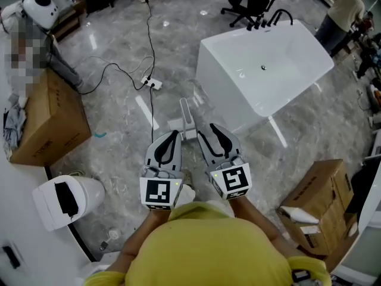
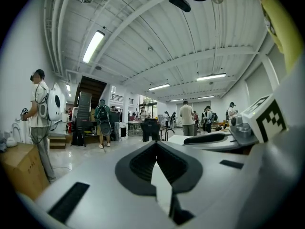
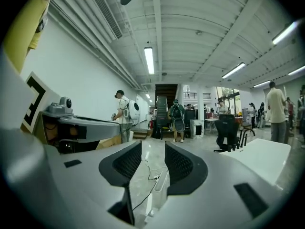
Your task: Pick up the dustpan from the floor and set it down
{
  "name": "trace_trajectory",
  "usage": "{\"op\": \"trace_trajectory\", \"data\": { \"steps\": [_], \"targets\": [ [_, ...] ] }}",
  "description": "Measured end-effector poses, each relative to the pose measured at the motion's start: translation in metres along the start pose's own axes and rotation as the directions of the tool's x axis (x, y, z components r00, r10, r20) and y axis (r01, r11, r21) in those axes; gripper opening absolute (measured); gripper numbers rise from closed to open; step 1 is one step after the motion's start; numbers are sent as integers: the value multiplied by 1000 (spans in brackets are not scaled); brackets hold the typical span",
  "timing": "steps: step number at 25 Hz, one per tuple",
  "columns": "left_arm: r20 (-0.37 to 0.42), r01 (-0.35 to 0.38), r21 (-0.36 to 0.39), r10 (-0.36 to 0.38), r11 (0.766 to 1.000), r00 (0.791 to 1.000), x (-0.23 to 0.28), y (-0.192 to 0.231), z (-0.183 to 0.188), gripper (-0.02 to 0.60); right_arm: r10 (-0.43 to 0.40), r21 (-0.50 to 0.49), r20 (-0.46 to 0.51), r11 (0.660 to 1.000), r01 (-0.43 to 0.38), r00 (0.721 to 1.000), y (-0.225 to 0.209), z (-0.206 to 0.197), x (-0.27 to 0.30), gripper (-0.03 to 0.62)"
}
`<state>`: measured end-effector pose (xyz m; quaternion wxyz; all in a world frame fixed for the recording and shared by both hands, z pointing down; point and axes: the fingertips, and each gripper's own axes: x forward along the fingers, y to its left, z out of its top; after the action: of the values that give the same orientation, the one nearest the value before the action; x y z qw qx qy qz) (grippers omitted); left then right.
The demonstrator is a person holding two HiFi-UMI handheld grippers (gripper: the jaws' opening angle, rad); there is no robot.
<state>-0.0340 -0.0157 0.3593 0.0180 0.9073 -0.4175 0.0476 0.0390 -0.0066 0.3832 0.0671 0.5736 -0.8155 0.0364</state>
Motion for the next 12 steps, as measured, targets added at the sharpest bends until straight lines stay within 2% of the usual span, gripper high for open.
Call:
{"op": "trace_trajectory", "data": {
  "steps": [7,12],
  "targets": [
    [-27,15,-29,-16,999,1000,25,15,-12,2,-18,49,-96,999,22,995,-12,-28,25,209],
    [-55,1,-52,-4,999,998,32,22,-19,2,12,79,-161,997,1,987,-15,-47,38,221]
  ]
}}
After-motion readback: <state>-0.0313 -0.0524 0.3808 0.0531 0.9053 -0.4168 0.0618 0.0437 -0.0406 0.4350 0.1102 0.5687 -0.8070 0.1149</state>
